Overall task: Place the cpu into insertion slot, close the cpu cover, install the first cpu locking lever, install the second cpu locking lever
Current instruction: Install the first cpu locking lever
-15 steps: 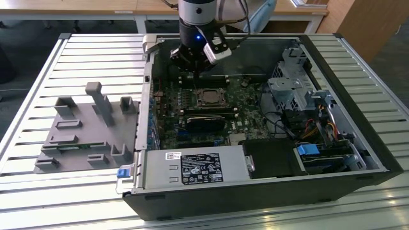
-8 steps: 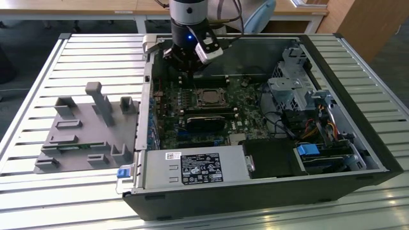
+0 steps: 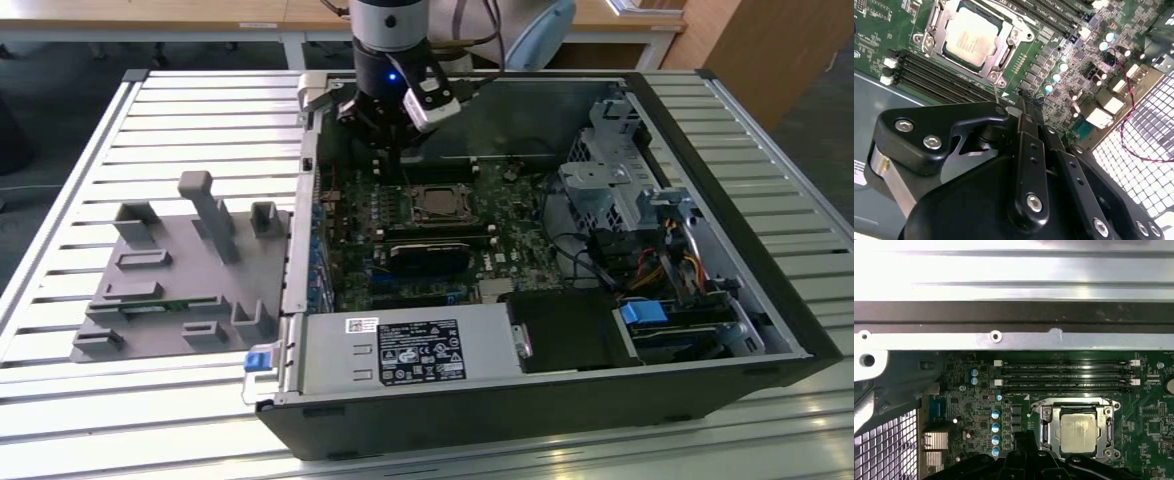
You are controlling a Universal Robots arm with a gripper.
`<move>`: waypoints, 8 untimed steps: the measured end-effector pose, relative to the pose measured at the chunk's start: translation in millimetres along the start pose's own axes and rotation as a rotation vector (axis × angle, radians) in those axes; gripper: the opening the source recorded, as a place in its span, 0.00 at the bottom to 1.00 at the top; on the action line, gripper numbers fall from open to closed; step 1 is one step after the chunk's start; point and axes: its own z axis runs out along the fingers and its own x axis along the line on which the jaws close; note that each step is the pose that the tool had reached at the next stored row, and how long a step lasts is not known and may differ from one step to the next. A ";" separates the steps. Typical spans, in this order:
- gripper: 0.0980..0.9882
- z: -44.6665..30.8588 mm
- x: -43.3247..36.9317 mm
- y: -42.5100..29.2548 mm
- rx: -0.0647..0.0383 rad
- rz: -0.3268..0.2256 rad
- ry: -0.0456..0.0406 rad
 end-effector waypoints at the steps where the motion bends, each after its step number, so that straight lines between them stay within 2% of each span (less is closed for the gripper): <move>1: 0.01 0.5 0.5 0.7 0.000 0.000 0.0000; 8: 0.01 3.8 3.9 7.0 -0.003 0.000 0.0001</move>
